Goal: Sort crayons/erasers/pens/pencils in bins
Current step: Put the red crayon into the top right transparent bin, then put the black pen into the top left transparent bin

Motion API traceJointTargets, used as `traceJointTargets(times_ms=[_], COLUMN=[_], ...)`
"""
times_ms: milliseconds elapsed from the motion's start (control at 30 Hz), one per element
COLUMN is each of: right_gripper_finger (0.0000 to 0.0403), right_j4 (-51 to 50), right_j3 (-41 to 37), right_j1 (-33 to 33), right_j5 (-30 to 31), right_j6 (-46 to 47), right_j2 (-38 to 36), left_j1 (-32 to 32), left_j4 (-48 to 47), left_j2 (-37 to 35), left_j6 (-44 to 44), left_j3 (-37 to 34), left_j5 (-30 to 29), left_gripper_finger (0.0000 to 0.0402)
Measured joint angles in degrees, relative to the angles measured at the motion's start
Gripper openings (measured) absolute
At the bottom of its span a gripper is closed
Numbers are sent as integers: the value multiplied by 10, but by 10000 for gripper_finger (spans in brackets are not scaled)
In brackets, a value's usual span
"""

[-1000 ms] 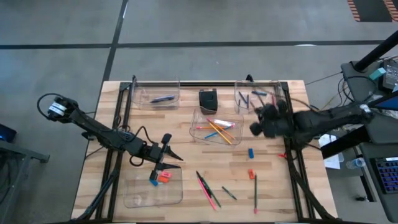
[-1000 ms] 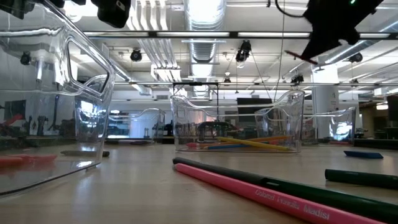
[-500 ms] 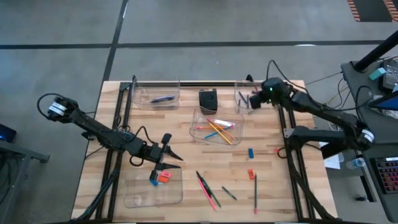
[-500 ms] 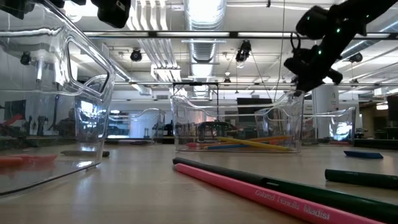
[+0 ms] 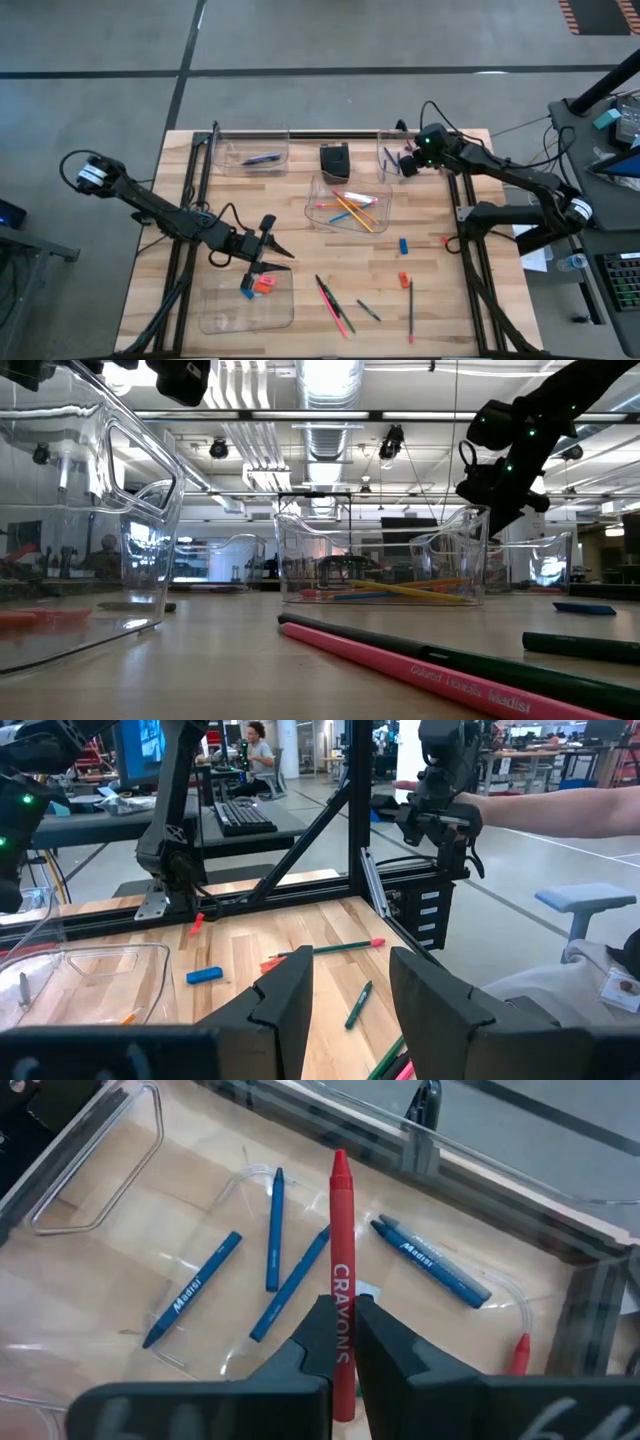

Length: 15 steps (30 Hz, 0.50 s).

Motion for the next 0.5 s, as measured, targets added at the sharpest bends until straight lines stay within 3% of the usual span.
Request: traceJointTargets(times_ms=[333,500], right_gripper_finger=[109,132], right_j4=[-15,-48], right_j3=[8,35], right_j1=[0,7], right_j5=[-15,-36], right_j6=[-20,-6], right_j2=[-20,-45], left_j1=[0,1], left_j4=[-9,-6], left_j2=[0,0], left_j6=[0,-1], left_j3=[0,0], left_j5=[0,-1], left_gripper_finger=[120,120])
